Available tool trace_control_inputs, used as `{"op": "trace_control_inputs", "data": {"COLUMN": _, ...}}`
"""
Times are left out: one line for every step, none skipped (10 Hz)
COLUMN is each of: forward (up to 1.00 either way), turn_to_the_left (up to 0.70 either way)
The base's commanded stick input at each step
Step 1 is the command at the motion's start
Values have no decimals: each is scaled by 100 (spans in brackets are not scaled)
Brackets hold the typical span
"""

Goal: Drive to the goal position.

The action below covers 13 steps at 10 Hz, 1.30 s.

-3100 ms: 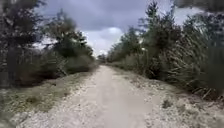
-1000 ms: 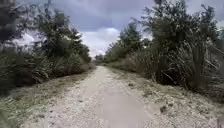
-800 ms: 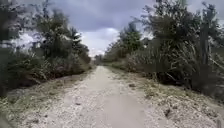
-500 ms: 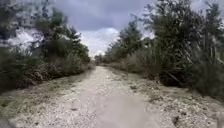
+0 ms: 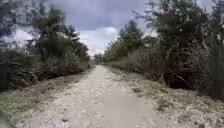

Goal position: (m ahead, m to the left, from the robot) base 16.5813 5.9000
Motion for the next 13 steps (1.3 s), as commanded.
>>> {"op": "trace_control_inputs", "data": {"forward": 50, "turn_to_the_left": 1}}
{"op": "trace_control_inputs", "data": {"forward": 50, "turn_to_the_left": 1}}
{"op": "trace_control_inputs", "data": {"forward": 50, "turn_to_the_left": 1}}
{"op": "trace_control_inputs", "data": {"forward": 50, "turn_to_the_left": 1}}
{"op": "trace_control_inputs", "data": {"forward": 50, "turn_to_the_left": 1}}
{"op": "trace_control_inputs", "data": {"forward": 50, "turn_to_the_left": 1}}
{"op": "trace_control_inputs", "data": {"forward": 50, "turn_to_the_left": 1}}
{"op": "trace_control_inputs", "data": {"forward": 50, "turn_to_the_left": 1}}
{"op": "trace_control_inputs", "data": {"forward": 50, "turn_to_the_left": 1}}
{"op": "trace_control_inputs", "data": {"forward": 50, "turn_to_the_left": 1}}
{"op": "trace_control_inputs", "data": {"forward": 50, "turn_to_the_left": 1}}
{"op": "trace_control_inputs", "data": {"forward": 50, "turn_to_the_left": 1}}
{"op": "trace_control_inputs", "data": {"forward": 50, "turn_to_the_left": 1}}
